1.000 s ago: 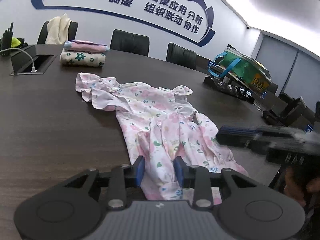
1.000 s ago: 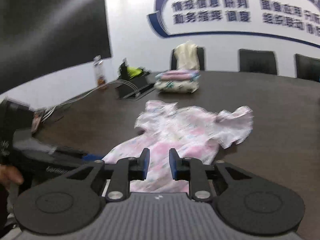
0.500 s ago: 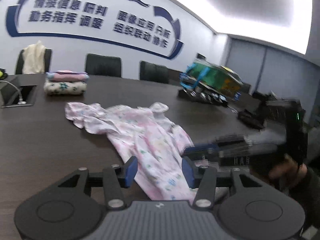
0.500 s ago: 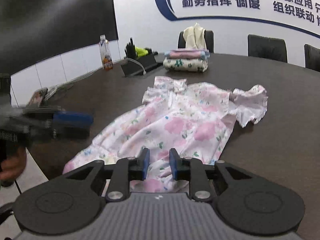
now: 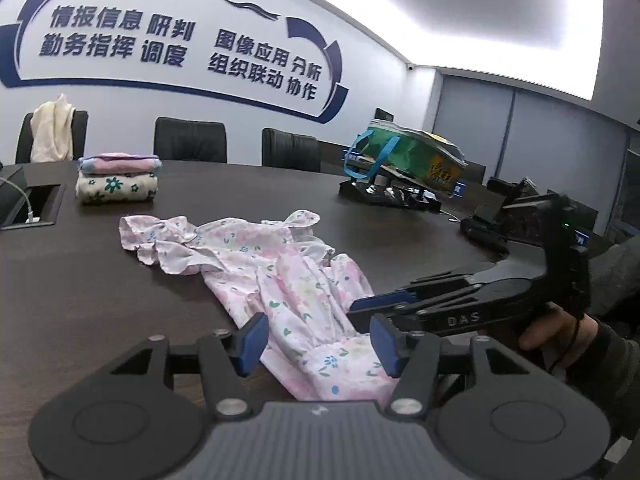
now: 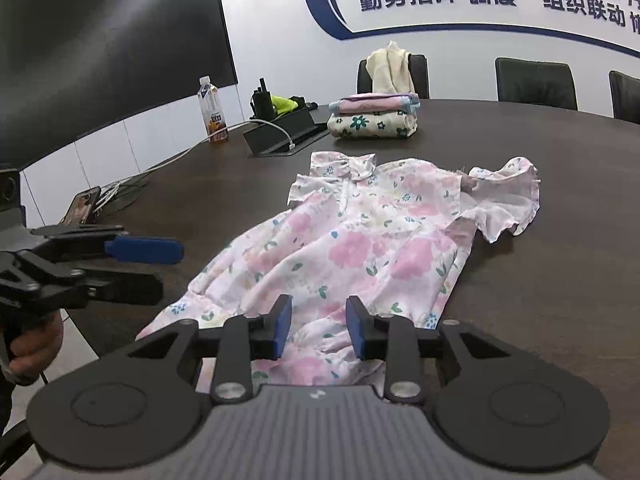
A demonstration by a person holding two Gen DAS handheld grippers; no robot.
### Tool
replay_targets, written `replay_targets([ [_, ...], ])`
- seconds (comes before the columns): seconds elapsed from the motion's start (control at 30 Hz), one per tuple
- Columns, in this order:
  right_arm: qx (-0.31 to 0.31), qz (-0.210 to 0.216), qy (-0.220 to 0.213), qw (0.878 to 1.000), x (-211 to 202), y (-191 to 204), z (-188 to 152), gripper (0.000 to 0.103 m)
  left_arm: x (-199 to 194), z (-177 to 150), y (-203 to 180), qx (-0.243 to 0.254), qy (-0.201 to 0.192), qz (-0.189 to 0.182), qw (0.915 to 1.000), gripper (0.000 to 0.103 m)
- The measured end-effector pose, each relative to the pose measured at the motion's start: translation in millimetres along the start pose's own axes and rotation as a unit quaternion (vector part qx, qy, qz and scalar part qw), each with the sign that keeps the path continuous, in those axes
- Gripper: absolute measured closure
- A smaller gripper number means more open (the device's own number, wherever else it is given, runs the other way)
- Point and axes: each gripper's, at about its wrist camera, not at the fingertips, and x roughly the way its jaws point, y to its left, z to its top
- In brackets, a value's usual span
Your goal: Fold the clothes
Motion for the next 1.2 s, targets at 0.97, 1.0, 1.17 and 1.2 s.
replay_targets([
  [0.97,-0.080,0.045,0.040,0.995,-11,1,-2,0.071,33,-29,-45,0.161,0.099,-0.027,0.9817,0.049],
  [1.0,-0.079,0.047,0.042,0.995,-14,1,-2,0.071,34,-27,-44,0.162,0.101,-0.031,0.9810,0.049],
  [1.17,-0.161,0.118,-0.030,0.979,-63,6,-4,0.041,38,-23,-32,0.149,0.108,-0.050,0.9816,0.050],
  [1.2,-0.194,0.127,-0.027,0.973,-68,12,-6,0.041,39,-22,-30,0.146,0.110,-0.053,0.9818,0.050],
])
